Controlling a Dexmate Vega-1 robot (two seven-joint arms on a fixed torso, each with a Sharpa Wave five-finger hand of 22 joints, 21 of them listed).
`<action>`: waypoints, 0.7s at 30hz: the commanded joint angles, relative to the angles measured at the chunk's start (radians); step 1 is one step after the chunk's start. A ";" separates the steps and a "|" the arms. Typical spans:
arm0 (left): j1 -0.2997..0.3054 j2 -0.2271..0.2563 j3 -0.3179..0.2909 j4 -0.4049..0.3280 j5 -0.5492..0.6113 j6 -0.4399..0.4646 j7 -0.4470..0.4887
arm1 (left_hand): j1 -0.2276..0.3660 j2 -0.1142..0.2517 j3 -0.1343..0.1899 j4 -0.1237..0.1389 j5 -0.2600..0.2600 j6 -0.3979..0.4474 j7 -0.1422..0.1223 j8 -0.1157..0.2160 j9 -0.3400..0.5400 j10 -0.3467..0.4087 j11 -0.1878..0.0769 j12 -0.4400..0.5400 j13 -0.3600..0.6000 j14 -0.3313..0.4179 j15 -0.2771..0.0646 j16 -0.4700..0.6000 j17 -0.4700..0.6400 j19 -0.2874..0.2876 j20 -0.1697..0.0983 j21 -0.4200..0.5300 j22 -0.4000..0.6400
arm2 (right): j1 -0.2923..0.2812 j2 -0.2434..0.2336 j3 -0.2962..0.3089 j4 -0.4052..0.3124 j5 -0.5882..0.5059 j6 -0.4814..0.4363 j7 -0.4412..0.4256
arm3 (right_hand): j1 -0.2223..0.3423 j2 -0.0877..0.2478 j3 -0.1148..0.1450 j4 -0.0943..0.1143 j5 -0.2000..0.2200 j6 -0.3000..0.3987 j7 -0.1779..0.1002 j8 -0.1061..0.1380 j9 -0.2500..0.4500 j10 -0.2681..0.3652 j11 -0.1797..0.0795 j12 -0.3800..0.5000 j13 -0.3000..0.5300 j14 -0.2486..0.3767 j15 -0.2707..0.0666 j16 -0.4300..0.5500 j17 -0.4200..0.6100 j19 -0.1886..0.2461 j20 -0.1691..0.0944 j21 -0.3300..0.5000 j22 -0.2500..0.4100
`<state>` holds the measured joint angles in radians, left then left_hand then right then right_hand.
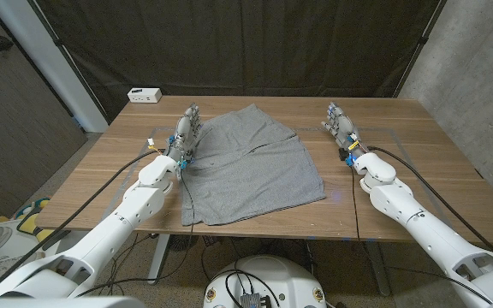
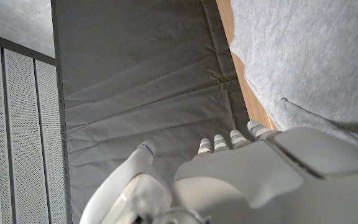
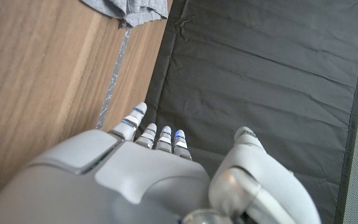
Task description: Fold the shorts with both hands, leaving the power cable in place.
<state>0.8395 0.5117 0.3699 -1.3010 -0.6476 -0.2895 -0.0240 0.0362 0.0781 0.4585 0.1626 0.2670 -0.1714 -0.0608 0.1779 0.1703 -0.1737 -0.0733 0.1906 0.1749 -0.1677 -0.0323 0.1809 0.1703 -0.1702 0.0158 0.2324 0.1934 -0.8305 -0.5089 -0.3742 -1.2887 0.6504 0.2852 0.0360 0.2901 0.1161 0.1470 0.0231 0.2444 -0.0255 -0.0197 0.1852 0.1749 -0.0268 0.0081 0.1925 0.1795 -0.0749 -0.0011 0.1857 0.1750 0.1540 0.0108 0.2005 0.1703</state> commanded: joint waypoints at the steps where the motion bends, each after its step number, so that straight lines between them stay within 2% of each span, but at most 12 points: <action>1: 0.001 0.017 0.013 -0.011 0.056 -0.010 0.027 | 0.014 0.039 0.003 -0.015 0.005 -0.189 -0.014 0.013 0.002 -0.225 -0.005 0.016 0.005 -0.260 0.009 0.009 0.003 -0.124 0.007 0.010 0.003 | 0.001 -0.017 -0.008 -0.010 -0.022 -0.018 -0.007 | 0.015 -0.002 0.011 -0.007 0.003 -0.008 0.004 0.004 0.005 0.012 0.022 0.008 0.005 0.007 0.015 0.010 0.004 0.019 0.003 0.009 0.004; 4: 0.005 0.033 0.021 -0.031 0.100 -0.012 0.057 | 0.036 0.021 0.000 -0.040 0.000 -0.156 -0.026 0.021 0.003 -0.193 -0.002 0.023 0.006 -0.220 0.028 0.015 0.001 -0.097 0.024 0.016 0.001 | -0.002 -0.039 -0.017 -0.030 -0.050 -0.022 -0.012 | 0.025 -0.001 0.015 -0.015 0.002 -0.003 0.005 0.006 0.005 0.021 0.028 0.010 0.005 0.017 0.026 0.012 0.004 0.019 0.011 0.008 0.004; 5: 0.006 0.039 0.025 -0.036 0.117 -0.015 0.063 | 0.044 0.017 0.000 -0.048 -0.002 -0.137 -0.034 0.025 0.003 -0.176 -0.012 0.027 0.006 -0.209 0.034 0.015 0.001 -0.087 0.033 0.019 0.000 | -0.004 -0.050 -0.022 -0.043 -0.071 -0.025 -0.023 | 0.029 -0.001 0.017 -0.018 0.001 0.000 0.005 0.007 0.005 0.024 0.030 0.010 0.006 0.021 0.028 0.013 0.003 0.020 0.018 0.007 0.004; 6: 0.009 0.048 0.028 -0.049 0.136 -0.010 0.079 | 0.052 0.014 0.000 -0.055 -0.004 -0.128 -0.036 0.027 0.004 -0.158 0.002 0.031 0.006 -0.200 0.036 0.015 0.001 -0.083 0.039 0.019 0.000 | -0.006 -0.059 -0.025 -0.054 -0.083 -0.031 -0.028 | 0.035 -0.001 0.020 -0.024 0.000 0.002 0.006 0.007 0.005 0.027 0.030 0.010 0.006 0.028 0.036 0.014 0.003 0.018 0.029 0.006 0.004; 9: 0.021 0.071 0.035 -0.088 0.199 0.003 0.135 | 0.084 0.002 0.002 -0.087 -0.016 -0.085 -0.041 0.032 0.005 -0.110 -0.002 0.039 0.007 -0.145 0.081 0.021 0.002 -0.064 0.099 0.021 0.000 | -0.010 -0.071 -0.027 -0.072 -0.092 -0.038 -0.030 | 0.063 0.000 0.031 -0.047 -0.007 0.016 -0.003 0.011 0.005 0.048 0.033 0.013 0.007 0.059 0.058 0.020 0.004 0.019 0.076 0.004 0.006; 10: 0.024 0.077 0.036 -0.098 0.215 0.008 0.149 | 0.090 0.000 0.003 -0.093 -0.018 -0.076 -0.044 0.033 0.005 -0.097 0.003 0.042 0.008 -0.137 0.088 0.022 0.003 -0.060 0.104 0.021 0.000 | -0.010 -0.078 -0.032 -0.076 -0.106 -0.037 -0.032 | 0.065 0.000 0.032 -0.049 -0.008 0.018 -0.005 0.011 0.005 0.050 0.034 0.013 0.007 0.061 0.060 0.020 0.004 0.019 0.080 0.004 0.006; 11: 0.028 0.083 0.037 -0.109 0.231 0.012 0.164 | 0.105 -0.005 0.003 -0.108 -0.025 -0.055 -0.044 0.036 0.006 -0.065 0.020 0.049 0.009 -0.102 0.097 0.028 0.004 -0.051 0.125 0.023 0.001 | -0.011 -0.084 -0.035 -0.082 -0.121 -0.036 -0.040 | 0.070 0.000 0.034 -0.053 -0.009 0.021 -0.007 0.012 0.006 0.053 0.034 0.014 0.007 0.070 0.063 0.023 0.005 0.019 0.087 0.003 0.006; 12: 0.031 0.088 0.037 -0.118 0.247 0.015 0.179 | 0.112 -0.008 0.004 -0.116 -0.029 -0.043 -0.043 0.038 0.006 -0.054 0.025 0.050 0.009 -0.094 0.100 0.027 0.004 -0.052 0.134 0.021 0.002 | -0.012 -0.089 -0.036 -0.088 -0.125 -0.040 -0.040 | 0.075 0.000 0.037 -0.058 -0.010 0.026 -0.010 0.013 0.006 0.059 0.038 0.015 0.007 0.078 0.065 0.024 0.005 0.022 0.095 0.004 0.006; 14: 0.037 0.099 0.038 -0.137 0.276 0.024 0.201 | 0.125 -0.013 0.005 -0.130 -0.035 -0.025 -0.045 0.039 0.006 -0.026 0.044 0.056 0.010 -0.071 0.105 0.029 0.005 -0.045 0.139 0.022 0.003 | -0.015 -0.100 -0.040 -0.099 -0.143 -0.039 -0.044 | 0.084 0.002 0.041 -0.065 -0.012 0.034 -0.012 0.015 0.006 0.066 0.039 0.016 0.008 0.091 0.071 0.027 0.006 0.025 0.100 0.005 0.007; 17: 0.049 0.119 0.038 -0.171 0.316 0.042 0.233 | 0.141 -0.014 0.007 -0.145 -0.041 -0.005 -0.041 0.041 0.006 -0.003 0.039 0.059 0.010 -0.054 0.111 0.029 0.005 -0.031 0.147 0.026 0.004 | -0.024 -0.125 -0.045 -0.136 -0.174 -0.062 -0.064 | 0.096 0.006 0.048 -0.074 -0.015 0.042 -0.014 0.017 0.006 0.074 0.041 0.017 0.008 0.106 0.072 0.031 0.006 0.028 0.104 0.006 0.007; 19: 0.058 0.134 0.038 -0.197 0.345 0.060 0.255 | 0.150 -0.013 0.010 -0.153 -0.044 0.005 -0.038 0.042 0.007 0.003 0.052 0.059 0.011 -0.047 0.113 0.028 0.006 -0.026 0.148 0.027 0.004 | -0.027 -0.140 -0.047 -0.151 -0.183 -0.074 -0.061 | 0.103 0.008 0.052 -0.079 -0.016 0.044 -0.015 0.017 0.006 0.078 0.043 0.017 0.008 0.114 0.072 0.032 0.007 0.031 0.105 0.007 0.008; 21: 0.066 0.148 0.038 -0.218 0.370 0.074 0.270 | 0.159 -0.012 0.013 -0.161 -0.047 0.012 -0.036 0.042 0.007 0.014 0.053 0.060 0.011 -0.036 0.114 0.029 0.006 -0.020 0.148 0.029 0.004 | -0.035 -0.148 -0.046 -0.165 -0.196 -0.076 -0.074 | 0.111 0.011 0.057 -0.085 -0.018 0.049 -0.014 0.018 0.007 0.086 0.043 0.019 0.009 0.121 0.072 0.033 0.007 0.035 0.107 0.008 0.008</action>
<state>0.8669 0.5891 0.4002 -1.4042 -0.4176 -0.2694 0.1404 0.1771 0.0659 0.4672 0.0122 0.2244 -0.1692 -0.0985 0.2156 0.1748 -0.1656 -0.0258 0.2442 0.1842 -0.1707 0.0755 0.2043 0.1749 -0.1716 0.1577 0.2554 0.1933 -0.8443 -0.5962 -0.4072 -1.3779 0.5414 0.2463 0.0009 0.3811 0.1253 0.2005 -0.0501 0.2322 0.0096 -0.0319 0.1928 0.1795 0.0434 0.0520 0.2036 0.1840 0.0345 0.0677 0.2123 0.1795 0.1824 0.1111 0.2041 0.1749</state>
